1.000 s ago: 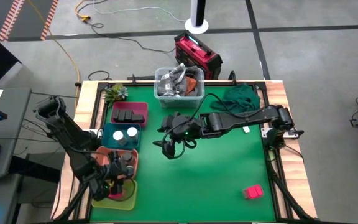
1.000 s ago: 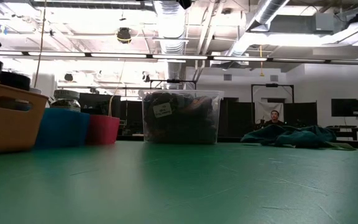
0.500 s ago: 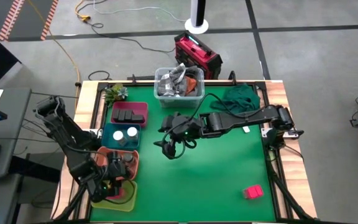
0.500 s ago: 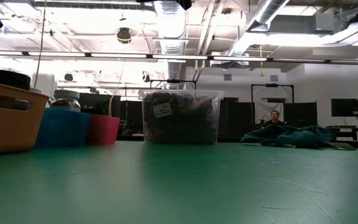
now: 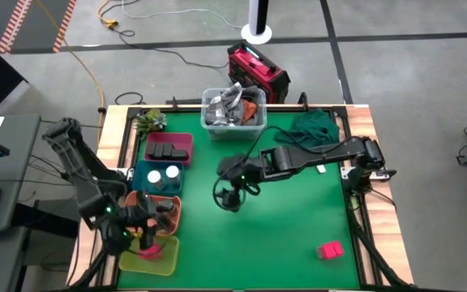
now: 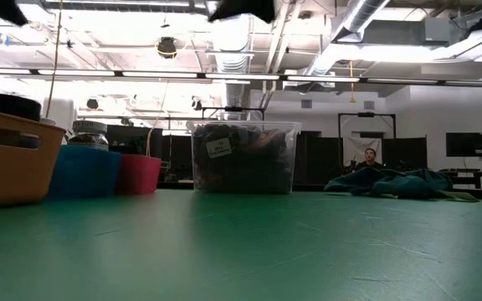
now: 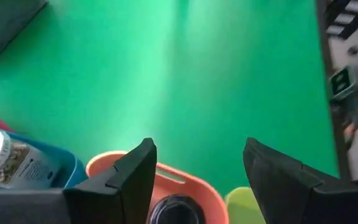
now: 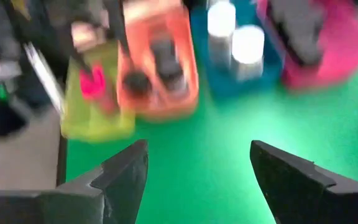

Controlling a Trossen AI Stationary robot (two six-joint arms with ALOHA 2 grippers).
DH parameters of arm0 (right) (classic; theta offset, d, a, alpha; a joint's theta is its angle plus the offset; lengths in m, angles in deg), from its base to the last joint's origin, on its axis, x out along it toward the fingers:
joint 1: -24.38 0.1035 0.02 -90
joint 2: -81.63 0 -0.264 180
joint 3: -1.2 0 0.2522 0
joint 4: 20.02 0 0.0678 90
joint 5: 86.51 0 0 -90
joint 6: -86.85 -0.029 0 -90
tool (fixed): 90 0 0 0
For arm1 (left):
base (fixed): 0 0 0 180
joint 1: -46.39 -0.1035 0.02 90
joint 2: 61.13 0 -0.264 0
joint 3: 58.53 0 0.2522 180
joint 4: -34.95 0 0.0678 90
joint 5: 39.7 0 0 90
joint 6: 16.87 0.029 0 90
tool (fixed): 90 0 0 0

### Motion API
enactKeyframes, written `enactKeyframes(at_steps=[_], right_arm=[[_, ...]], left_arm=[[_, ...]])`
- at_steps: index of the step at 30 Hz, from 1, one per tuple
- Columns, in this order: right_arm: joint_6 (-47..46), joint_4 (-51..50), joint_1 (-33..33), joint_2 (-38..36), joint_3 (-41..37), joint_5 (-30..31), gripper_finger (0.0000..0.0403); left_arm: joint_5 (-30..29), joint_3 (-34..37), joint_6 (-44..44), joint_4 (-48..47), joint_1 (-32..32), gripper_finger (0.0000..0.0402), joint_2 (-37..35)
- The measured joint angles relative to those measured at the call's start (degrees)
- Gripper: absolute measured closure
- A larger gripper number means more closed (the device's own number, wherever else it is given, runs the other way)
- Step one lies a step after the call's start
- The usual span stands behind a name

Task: Sort spices by type
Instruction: Put the red seasoning can into the yellow bin

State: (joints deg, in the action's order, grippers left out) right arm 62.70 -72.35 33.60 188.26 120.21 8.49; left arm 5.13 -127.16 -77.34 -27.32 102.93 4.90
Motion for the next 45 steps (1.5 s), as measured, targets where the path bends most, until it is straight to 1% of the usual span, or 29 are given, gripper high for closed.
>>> enactKeyframes(at_steps=[2, 5, 7, 11, 14, 16, 20, 24, 26, 30, 32, 34, 38, 45], right_arm=[[-1.8, -7.1, 1.1, -0.2, 0.0, -2.0, 0.0097], [-3.9, -19.3, 3.8, -0.2, -0.1, -3.1, 0.0097], [-4.4, -25.4, 6.2, 0.1, -0.1, -4.1, 0.0097], [-5.0, -32.7, 12.5, 0.1, -0.1, -8.1, 0.0097], [-6.8, -37.7, 18.0, 0.1, -0.4, -9.6, 0.0097], [-8.8, -39.5, 21.2, 0.1, -2.1, -10.9, 0.0097], [-15.0, -40.0, 26.9, -0.7, -6.9, -15.2, 0.0097], [-24.8, -37.6, 32.4, -4.8, -12.9, -16.3, 0.0097], [-31.0, -36.4, 34.8, -8.2, -15.4, -15.9, 0.0097], [-39.4, -36.2, 40.4, -14.1, -19.1, -10.8, 0.0097], [-40.2, -36.0, 43.3, -15.7, -20.9, -9.5, 0.0097], [-40.0, -36.0, 45.8, -16.7, -23.0, -9.4, 0.0097], [-38.8, -35.8, 49.9, -16.6, -27.0, -9.3, 0.0097], [-37.2, -34.5, 51.8, -16.4, -31.3, -9.4, 0.0097]], left_arm=[[-0.1, -0.4, -0.1, -0.1, -0.8, 0.0173, -2.3], [-0.3, -0.7, -0.4, 0.1, -2.6, 0.0173, -6.0], [-0.3, -0.7, -1.3, 0.1, -4.1, 0.0173, -8.2], [-0.3, -0.7, -0.8, 0.2, -5.8, 0.0173, -11.5], [-0.3, -0.7, 0.1, 0.2, -6.7, 0.0173, -12.8], [-0.3, -0.7, 1.3, 0.2, -7.3, 0.0173, -13.3], [-0.3, -0.7, 3.8, 0.2, -8.8, 0.0173, -13.3], [-0.3, -0.7, 5.6, 0.1, -9.8, 0.0173, -13.3], [-0.3, -0.7, 6.5, 0.1, -10.1, 0.0173, -13.3], [-0.3, -0.7, 7.8, 0.0, -10.8, 0.0173, -13.3], [-0.3, -0.6, 8.4, -0.1, -11.3, 0.0173, -13.3], [-0.3, -0.6, 8.9, -0.1, -12.1, 0.0173, -13.3], [-0.3, -0.6, 8.9, -0.1, -13.4, 0.0173, -13.3], [0.2, -0.6, 7.7, -0.1, -13.9, 0.0173, -13.3]])
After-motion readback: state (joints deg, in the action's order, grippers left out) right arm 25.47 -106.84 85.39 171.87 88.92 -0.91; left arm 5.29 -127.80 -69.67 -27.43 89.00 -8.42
